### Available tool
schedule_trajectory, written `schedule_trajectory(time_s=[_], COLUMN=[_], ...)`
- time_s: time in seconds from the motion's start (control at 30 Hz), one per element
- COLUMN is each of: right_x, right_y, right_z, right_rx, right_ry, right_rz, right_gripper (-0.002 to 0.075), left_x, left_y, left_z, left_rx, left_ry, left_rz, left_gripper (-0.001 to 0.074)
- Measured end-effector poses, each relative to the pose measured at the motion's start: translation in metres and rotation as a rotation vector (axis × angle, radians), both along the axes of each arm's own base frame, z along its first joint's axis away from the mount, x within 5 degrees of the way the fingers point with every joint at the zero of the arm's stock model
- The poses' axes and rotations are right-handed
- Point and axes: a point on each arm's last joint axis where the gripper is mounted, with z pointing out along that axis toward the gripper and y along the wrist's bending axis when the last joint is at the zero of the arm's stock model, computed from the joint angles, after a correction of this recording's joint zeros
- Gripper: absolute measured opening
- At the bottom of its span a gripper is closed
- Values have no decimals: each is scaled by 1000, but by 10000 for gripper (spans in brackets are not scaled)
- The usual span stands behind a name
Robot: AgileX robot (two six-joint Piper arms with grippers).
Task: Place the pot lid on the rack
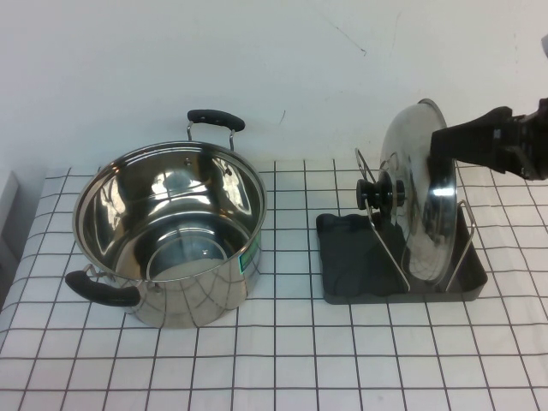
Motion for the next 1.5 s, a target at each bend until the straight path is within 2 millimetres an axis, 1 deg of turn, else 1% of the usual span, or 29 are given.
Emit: schedule_trajectory(time_s=[0.13,0.3,0.37,0.43,0.47,0.6,0.7,0.77,0.83,0.93,1.1,1.17,1.27,1.4,1.5], right_x=[-2,-10,-13,-16,-17,-31,-47,-59,-69,-86,-115,-127,-146,-176,-201], right_y=[-16,-45,-56,-66,-70,-74,-74,-75,-76,-74,-50,-46,-48,-52,-54], right_z=[2,6,8,10,10,16,23,25,27,38,62,73,93,123,137], right_rx=[38,107,130,141,130,0,-132,-250,-391,-614,-852,-913,-967,-982,-974], right_ry=[14,35,40,33,34,11,10,46,71,56,-98,-158,-255,-449,-607], right_rz=[20,58,74,68,65,112,171,195,182,176,247,230,122,-50,-169], right_gripper=[500,498,476,415,365,105,32,15,8,4,1,1,1,1,0], left_x=[0,0,0,0,0,0,0,0,0,0,0,0,0,0,0], left_y=[0,0,0,0,0,0,0,0,0,0,0,0,0,0,0], left_z=[0,0,0,0,0,0,0,0,0,0,0,0,0,0,0], left_rx=[-2,-2,-2,-2,-2,-2,-2,-2,-2,-2,0,0,0,0,0], left_ry=[2,2,2,2,2,2,2,2,2,2,0,0,0,0,0], left_rz=[1,1,1,1,1,1,1,1,1,1,0,0,0,0,0], left_gripper=[-2,-1,-2,-2,-2,-2,-2,-2,-2,-2,-1,-2,-2,-2,-2])
